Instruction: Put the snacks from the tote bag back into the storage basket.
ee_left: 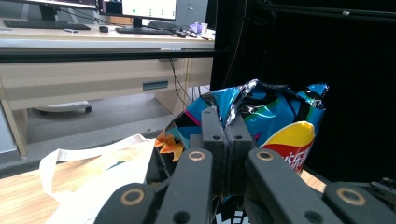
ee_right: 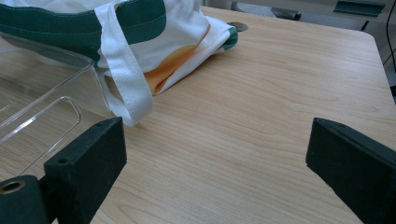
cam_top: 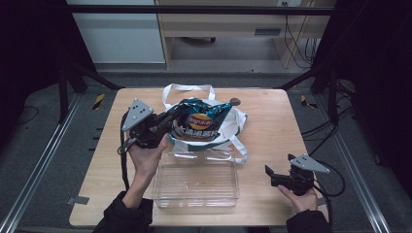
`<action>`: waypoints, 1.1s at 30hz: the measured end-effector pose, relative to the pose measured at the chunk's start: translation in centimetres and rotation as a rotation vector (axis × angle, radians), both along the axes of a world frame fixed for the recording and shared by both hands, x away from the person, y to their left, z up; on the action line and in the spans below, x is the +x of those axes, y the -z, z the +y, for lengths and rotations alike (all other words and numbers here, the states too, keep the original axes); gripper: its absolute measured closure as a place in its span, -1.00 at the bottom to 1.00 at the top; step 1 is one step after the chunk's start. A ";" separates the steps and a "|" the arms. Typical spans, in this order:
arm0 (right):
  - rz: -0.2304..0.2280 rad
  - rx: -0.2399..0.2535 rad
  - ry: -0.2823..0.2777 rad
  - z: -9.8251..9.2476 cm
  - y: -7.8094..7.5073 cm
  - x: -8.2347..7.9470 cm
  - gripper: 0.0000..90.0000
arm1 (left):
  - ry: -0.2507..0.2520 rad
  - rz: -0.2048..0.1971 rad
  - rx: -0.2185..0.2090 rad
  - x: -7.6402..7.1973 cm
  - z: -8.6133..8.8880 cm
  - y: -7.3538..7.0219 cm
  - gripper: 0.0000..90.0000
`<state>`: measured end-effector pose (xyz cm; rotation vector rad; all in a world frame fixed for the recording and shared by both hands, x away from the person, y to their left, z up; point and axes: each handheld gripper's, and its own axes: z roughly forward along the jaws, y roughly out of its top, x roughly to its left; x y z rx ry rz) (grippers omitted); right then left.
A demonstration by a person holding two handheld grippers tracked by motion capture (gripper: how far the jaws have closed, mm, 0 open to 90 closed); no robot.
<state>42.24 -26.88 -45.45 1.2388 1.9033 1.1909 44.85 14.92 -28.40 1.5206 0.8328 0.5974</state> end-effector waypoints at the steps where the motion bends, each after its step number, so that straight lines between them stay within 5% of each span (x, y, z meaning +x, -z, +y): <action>1: -0.002 -0.007 0.000 0.0 0.0 0.0 -0.88 | 0.004 0.000 -0.002 -0.2 0.1 -0.1 0.99; 12: -0.003 -0.006 0.001 -0.1 0.0 0.0 -0.88 | 0.049 -0.017 -0.002 -2.4 0.2 0.2 0.98; 33: -0.007 -0.003 0.005 -0.1 -0.1 -0.2 -0.88 | 0.066 0.029 0.017 -5.6 0.8 2.5 0.98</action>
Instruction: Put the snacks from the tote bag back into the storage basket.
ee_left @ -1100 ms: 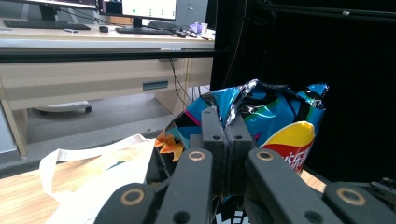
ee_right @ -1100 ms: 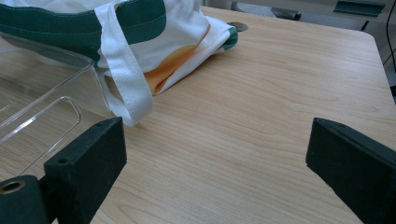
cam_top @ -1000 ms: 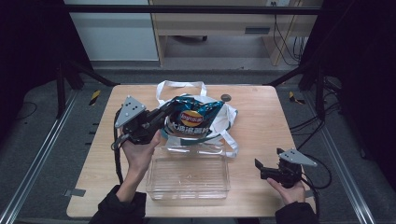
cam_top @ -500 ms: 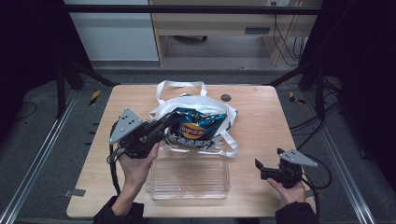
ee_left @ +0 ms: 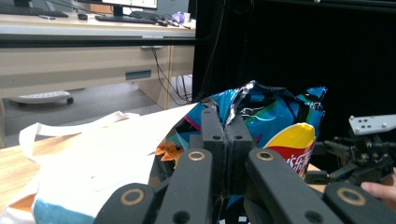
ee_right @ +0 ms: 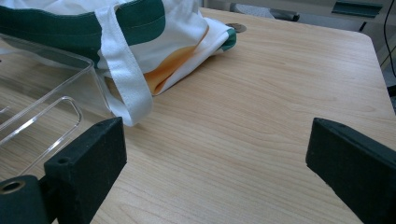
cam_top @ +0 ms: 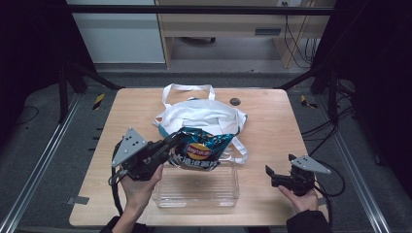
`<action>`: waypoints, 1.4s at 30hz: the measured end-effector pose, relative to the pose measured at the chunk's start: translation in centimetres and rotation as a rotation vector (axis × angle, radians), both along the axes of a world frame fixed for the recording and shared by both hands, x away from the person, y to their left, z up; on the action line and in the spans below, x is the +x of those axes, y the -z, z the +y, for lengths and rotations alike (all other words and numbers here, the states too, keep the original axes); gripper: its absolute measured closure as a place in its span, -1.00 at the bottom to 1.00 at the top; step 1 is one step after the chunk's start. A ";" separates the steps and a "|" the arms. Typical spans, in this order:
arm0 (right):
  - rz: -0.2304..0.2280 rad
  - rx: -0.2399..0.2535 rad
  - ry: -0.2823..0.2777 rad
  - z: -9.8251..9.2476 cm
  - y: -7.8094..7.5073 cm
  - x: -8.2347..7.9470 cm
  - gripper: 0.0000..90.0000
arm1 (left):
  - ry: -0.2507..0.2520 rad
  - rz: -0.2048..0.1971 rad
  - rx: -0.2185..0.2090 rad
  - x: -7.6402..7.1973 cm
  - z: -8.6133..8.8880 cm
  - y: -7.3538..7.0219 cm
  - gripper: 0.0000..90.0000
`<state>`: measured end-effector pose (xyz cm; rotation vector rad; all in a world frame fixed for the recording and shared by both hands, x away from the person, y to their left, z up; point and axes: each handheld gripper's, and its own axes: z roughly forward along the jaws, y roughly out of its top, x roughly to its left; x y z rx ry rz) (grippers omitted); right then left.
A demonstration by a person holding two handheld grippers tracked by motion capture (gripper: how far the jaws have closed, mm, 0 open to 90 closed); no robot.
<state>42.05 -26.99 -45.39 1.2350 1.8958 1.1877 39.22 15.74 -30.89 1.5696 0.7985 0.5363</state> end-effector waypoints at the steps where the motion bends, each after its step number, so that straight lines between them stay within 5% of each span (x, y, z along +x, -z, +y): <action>1: 0.000 0.000 0.000 0.0 0.0 0.0 -0.88 | 0.000 0.002 0.004 -0.1 0.0 0.2 0.98; 34: -0.008 0.000 -0.006 0.2 -0.1 -0.2 -0.88 | 0.021 0.122 0.048 -1.1 -0.1 5.6 0.98; 42: -0.008 -0.005 -0.007 0.2 -0.1 -0.2 -0.88 | -0.013 0.147 0.050 -0.8 0.3 6.1 0.98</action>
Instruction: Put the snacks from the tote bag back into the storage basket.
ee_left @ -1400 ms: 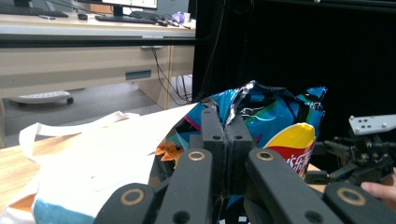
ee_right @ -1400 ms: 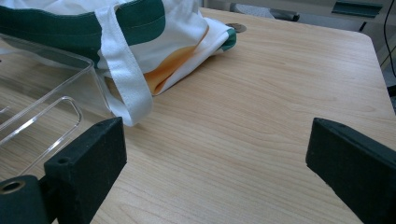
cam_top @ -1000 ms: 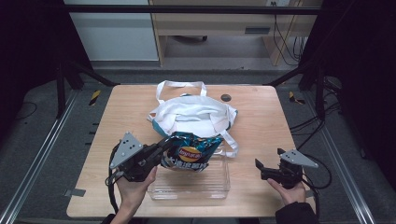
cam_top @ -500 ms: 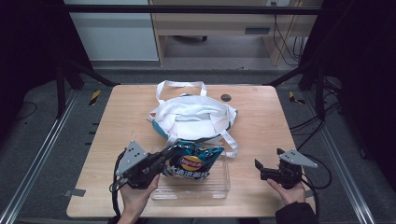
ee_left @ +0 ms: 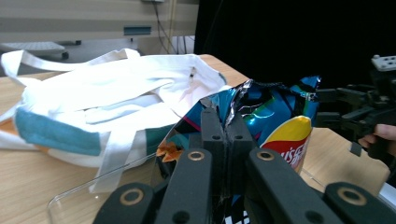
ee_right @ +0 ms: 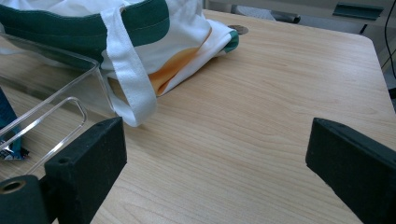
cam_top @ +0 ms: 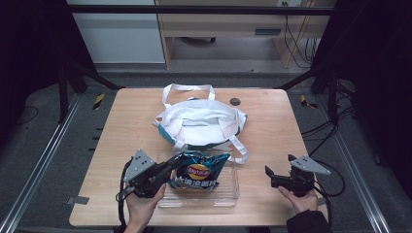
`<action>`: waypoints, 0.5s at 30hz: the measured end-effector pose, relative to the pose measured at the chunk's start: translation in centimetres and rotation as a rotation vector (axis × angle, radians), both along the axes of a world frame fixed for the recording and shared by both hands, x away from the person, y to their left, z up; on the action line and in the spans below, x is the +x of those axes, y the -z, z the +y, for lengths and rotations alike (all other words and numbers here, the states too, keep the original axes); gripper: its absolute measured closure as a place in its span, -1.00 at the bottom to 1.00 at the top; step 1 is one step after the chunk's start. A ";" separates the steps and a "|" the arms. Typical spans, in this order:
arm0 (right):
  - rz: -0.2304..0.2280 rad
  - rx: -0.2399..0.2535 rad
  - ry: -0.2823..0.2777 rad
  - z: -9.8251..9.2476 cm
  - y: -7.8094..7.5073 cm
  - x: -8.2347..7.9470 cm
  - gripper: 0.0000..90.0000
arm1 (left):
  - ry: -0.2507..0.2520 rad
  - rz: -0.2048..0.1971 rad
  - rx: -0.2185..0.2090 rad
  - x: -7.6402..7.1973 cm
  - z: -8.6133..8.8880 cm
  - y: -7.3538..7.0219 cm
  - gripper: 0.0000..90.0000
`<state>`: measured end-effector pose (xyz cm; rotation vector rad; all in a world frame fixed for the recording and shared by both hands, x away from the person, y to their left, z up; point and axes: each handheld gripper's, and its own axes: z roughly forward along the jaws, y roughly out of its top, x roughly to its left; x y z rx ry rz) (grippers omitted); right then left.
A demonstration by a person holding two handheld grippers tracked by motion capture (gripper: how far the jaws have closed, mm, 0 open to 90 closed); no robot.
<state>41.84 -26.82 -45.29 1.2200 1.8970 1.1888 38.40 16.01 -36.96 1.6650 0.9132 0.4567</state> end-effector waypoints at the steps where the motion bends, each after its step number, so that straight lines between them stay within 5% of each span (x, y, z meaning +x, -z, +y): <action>1: 0.000 0.000 0.000 0.0 0.0 0.0 -0.88 | -0.009 0.003 0.000 0.1 0.0 0.0 0.98; 15: 0.004 -0.005 0.001 0.1 0.1 0.1 -0.88 | -0.071 0.026 0.015 1.5 0.7 0.9 0.97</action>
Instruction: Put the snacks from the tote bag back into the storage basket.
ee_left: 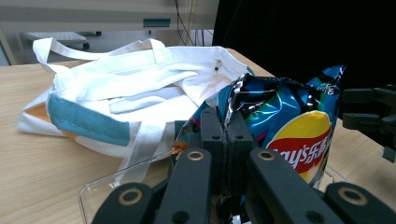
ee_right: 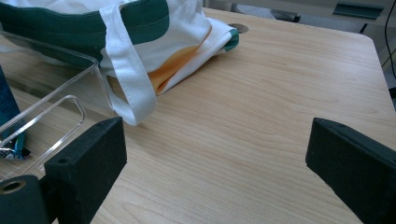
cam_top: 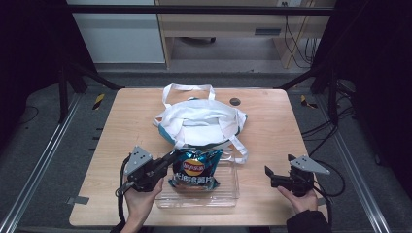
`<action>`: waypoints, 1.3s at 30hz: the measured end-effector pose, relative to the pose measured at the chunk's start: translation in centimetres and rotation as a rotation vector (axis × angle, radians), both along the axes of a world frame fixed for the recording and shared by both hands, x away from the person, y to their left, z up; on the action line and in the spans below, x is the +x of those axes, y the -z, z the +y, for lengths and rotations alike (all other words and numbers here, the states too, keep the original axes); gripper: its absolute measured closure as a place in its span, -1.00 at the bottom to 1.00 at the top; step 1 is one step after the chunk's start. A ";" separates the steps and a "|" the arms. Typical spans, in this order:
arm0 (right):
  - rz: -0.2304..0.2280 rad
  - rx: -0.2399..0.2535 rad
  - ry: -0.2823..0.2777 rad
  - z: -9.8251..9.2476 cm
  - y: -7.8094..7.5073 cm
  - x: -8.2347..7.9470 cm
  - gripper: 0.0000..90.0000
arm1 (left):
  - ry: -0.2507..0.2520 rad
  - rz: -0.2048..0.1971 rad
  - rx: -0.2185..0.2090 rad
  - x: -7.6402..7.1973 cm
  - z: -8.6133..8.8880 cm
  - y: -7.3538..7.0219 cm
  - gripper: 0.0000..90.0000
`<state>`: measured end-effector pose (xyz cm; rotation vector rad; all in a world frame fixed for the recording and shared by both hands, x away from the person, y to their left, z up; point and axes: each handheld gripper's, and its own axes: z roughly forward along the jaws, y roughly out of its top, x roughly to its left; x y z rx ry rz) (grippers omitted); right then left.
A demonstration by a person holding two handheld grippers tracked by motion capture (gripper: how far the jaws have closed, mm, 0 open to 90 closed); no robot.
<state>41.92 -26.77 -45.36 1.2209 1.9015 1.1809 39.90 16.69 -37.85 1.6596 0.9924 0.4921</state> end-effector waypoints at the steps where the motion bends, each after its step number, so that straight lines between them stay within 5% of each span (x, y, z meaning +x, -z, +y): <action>1: 0.000 0.000 0.000 0.0 0.0 0.0 -0.88 | -0.001 0.000 0.000 0.1 0.0 0.0 0.97; 39: 0.007 -0.007 0.003 0.0 0.1 0.2 -0.88 | -0.040 0.001 0.007 3.2 -0.9 0.4 0.95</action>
